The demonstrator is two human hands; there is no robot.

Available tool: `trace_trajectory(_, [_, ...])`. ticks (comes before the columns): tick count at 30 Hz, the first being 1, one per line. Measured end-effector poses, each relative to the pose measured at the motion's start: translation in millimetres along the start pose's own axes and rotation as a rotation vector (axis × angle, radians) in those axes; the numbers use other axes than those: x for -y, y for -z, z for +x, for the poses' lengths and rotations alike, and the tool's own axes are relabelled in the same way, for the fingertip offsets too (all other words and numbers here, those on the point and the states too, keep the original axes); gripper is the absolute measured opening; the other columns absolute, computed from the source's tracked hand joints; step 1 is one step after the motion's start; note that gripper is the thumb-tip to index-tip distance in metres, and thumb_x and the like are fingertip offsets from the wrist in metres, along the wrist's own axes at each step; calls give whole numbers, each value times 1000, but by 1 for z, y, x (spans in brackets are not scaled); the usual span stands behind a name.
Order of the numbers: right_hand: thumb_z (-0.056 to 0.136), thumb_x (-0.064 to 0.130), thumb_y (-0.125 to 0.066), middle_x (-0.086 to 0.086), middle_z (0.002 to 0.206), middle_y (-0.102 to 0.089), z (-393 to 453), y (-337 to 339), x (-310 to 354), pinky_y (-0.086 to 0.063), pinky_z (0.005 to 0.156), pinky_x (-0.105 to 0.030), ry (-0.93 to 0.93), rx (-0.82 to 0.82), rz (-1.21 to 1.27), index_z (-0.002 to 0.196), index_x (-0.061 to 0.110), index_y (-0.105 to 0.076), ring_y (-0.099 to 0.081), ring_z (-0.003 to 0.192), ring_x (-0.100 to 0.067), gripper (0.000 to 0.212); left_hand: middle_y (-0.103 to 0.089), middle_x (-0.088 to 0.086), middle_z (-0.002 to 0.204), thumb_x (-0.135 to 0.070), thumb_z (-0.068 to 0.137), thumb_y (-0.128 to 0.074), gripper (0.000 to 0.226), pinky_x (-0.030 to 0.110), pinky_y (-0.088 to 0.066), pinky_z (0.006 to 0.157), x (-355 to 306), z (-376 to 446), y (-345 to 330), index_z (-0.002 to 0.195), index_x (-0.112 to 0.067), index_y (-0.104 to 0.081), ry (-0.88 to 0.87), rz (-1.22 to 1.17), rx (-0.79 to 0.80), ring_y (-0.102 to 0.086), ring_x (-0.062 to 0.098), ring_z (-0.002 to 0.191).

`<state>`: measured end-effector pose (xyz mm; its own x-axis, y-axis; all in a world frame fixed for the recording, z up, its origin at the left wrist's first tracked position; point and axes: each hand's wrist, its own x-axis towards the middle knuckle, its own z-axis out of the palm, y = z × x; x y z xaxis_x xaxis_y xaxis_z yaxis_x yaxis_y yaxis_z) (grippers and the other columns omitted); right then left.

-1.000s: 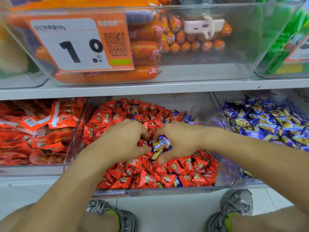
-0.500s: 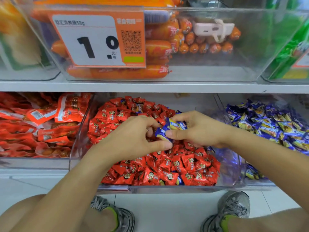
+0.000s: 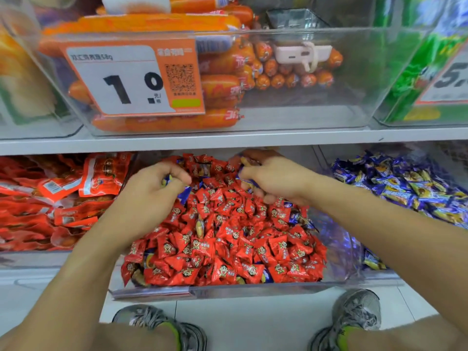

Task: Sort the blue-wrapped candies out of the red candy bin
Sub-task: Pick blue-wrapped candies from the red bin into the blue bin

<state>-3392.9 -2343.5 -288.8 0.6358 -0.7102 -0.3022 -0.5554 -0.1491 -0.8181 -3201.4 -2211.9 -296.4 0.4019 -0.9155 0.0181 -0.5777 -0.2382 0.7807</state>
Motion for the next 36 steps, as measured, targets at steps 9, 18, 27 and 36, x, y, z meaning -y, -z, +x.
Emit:
trace_trajectory(9, [95,47,-58,3,148,-48,84,-36,17,-38,102,-24,192,3,-649,143,29,-47,-47,133,-21,53,-66,-10,79,-53,82,-67,23,31,-49,66,8,4,-9,84,-30,-66,-93,496,-88,-62,18,75])
trace_trajectory(18, [98,47,-53,1,129,-61,84,-26,8,-40,86,-22,202,-46,-753,132,26,-55,-56,115,-19,40,-66,-15,78,-45,85,-68,16,31,-52,72,13,11,-9,85,-30,-70,-141,389,-137,-64,13,78])
trace_trajectory(27, [101,38,-50,-9,63,-38,-43,-14,-4,-20,46,-24,157,29,344,67,28,-58,-29,50,-13,36,-55,-13,60,-61,79,-58,40,19,-39,53,-33,-17,-49,94,-25,-64,-124,-135,122,-45,1,49])
trace_trajectory(36, [98,31,-55,17,46,-48,-149,68,-67,-32,47,-11,311,-284,-86,67,18,-56,-46,42,-1,33,-61,2,84,-31,103,-41,26,36,-35,71,-129,-50,-136,93,-13,-57,-469,201,143,-56,25,85])
